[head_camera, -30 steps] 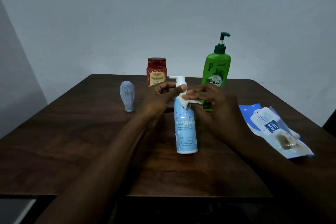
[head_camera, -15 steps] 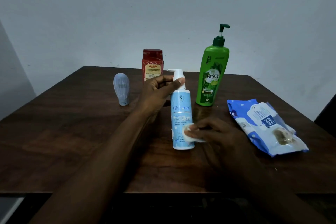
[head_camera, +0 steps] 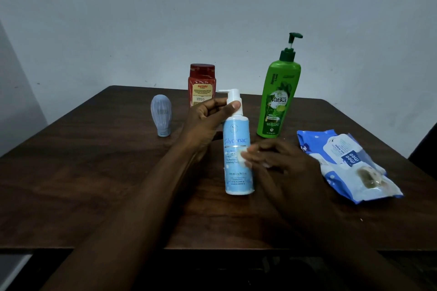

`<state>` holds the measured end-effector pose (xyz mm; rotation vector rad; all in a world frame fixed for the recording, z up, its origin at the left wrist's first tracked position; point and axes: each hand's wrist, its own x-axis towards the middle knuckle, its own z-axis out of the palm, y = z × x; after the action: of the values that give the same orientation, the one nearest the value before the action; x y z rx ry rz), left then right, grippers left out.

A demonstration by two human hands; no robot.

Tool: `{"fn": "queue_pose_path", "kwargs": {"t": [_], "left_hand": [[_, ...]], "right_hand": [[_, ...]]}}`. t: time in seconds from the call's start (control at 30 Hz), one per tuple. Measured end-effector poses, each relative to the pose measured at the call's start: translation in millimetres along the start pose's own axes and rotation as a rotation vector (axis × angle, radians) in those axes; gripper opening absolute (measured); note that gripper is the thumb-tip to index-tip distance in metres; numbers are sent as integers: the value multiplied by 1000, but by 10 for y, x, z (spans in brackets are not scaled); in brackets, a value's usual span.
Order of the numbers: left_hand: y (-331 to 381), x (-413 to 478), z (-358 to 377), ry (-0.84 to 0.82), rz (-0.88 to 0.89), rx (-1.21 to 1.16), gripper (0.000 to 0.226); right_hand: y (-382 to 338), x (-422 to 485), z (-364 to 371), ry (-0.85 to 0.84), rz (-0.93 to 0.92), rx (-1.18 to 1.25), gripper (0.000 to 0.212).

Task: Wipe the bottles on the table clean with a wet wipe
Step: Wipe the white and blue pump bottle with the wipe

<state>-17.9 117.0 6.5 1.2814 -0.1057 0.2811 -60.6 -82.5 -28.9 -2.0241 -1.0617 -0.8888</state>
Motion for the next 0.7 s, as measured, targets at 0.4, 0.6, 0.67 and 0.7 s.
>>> {"fn": "queue_pose_path", "kwargs": {"t": [0.4,0.6,0.67,0.7], "left_hand": [[1,-11,-96,-144,-29,-100,24],[-9,-6,-139,-164,-51,-177,27],[-23,-9,-149,-176,-53,-201,28],[-26,-10,-152,-182,-52,-212,30]], "right_hand": [[21,612,48,62,101,112,20],[-37,359,49,-15,146,144,19],[-82,213,24,-38,145,138,18],[-106,137,20,-45,138,133,18]]}}
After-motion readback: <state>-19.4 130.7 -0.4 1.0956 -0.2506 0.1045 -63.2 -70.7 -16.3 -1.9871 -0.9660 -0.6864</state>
